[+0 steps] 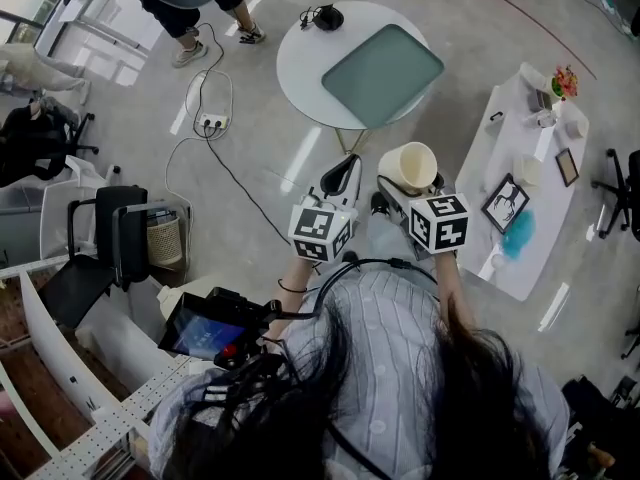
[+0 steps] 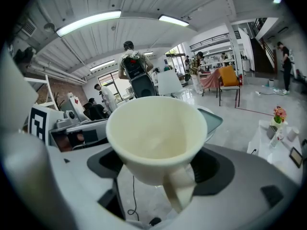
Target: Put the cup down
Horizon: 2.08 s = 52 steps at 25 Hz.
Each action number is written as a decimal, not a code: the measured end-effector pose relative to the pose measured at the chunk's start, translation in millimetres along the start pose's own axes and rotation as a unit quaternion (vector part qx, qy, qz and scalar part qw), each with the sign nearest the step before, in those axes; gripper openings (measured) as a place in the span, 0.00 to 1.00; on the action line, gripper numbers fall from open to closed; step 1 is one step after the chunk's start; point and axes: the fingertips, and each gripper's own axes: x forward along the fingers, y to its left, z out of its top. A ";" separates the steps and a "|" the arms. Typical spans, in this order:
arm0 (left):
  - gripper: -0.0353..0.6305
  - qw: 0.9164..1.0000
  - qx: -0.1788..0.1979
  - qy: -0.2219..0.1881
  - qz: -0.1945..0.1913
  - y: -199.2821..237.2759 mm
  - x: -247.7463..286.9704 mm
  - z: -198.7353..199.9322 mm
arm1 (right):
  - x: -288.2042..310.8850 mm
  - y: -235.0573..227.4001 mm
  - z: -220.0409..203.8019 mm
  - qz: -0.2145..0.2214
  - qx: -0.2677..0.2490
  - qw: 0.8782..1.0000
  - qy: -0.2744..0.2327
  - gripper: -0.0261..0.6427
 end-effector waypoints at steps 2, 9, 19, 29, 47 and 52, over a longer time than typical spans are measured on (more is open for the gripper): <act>0.08 1.000 0.000 0.006 0.004 4.9 14.9 3.5 | 9.0 -13.2 7.1 0.001 0.003 1.000 0.004 0.65; 0.08 1.000 0.003 0.020 0.012 17.4 53.4 12.8 | 38.2 -50.9 25.7 0.000 0.006 1.000 0.014 0.65; 0.08 0.999 0.000 0.047 0.011 15.7 115.1 8.2 | 78.1 -116.4 36.5 -0.005 0.014 0.999 0.039 0.65; 0.08 0.998 -0.001 0.057 0.031 35.1 152.4 8.5 | 122.3 -156.8 59.5 0.002 -0.005 0.999 0.050 0.65; 0.08 0.997 -0.005 0.067 0.048 71.2 209.5 4.1 | 237.1 -217.3 82.5 -0.012 -0.070 0.995 0.067 0.65; 0.08 0.996 -0.001 0.076 0.043 73.7 217.2 -0.8 | 267.5 -233.7 83.3 -0.021 -0.089 0.993 0.076 0.65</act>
